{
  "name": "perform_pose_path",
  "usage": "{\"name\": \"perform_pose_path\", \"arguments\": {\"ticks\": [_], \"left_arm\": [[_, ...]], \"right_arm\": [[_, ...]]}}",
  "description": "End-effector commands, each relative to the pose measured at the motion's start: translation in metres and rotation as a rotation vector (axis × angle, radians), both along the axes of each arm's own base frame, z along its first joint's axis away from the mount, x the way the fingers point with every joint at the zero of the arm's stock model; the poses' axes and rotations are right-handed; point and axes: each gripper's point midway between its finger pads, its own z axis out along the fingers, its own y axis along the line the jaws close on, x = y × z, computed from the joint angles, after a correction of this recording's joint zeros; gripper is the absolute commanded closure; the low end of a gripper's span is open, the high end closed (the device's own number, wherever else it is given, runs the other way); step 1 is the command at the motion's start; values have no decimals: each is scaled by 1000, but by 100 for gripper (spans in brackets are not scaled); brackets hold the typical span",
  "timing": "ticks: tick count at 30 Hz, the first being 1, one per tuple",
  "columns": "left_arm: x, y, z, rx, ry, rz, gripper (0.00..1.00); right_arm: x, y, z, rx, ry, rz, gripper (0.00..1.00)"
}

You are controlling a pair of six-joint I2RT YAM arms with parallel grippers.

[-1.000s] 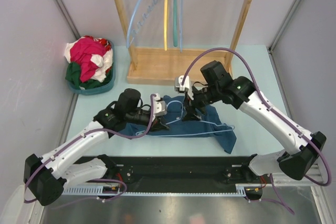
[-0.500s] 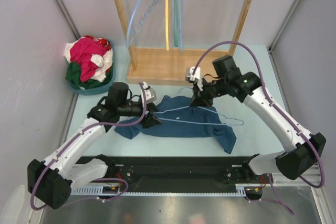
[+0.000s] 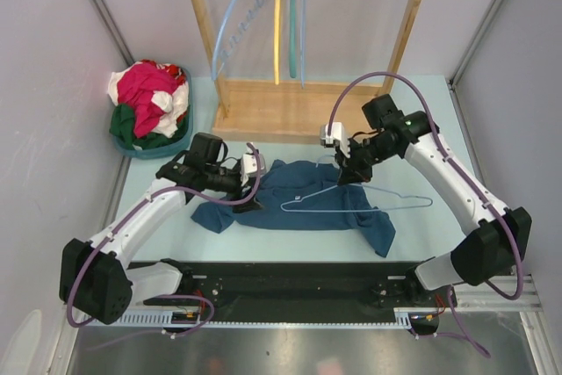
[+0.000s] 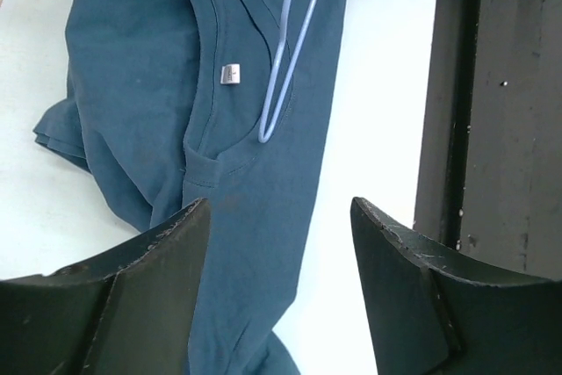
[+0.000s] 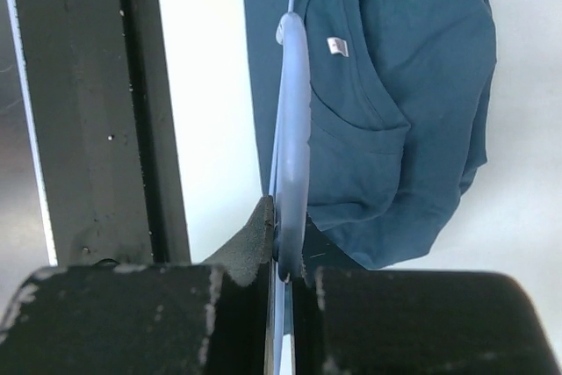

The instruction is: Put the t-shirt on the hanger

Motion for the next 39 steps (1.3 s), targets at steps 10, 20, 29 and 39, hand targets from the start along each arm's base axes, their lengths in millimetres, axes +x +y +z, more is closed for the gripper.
{"name": "perform_pose_path", "arguments": {"ticks": [10,20,29,39], "left_arm": [[4,3,-1,22,-109,-75,30],[6,9,-17,72,-131,-98,30],[14,21,-33,96,-146,-120,34],[40,20,-68,163,-201,-219,38]], "right_arm": [[33,3,9,52,-32,-8,100],[43,33,-3,78,-25,47,100],[56,61,-16,112,0,110,100],[67,74,-27,184,36,144,100]]}}
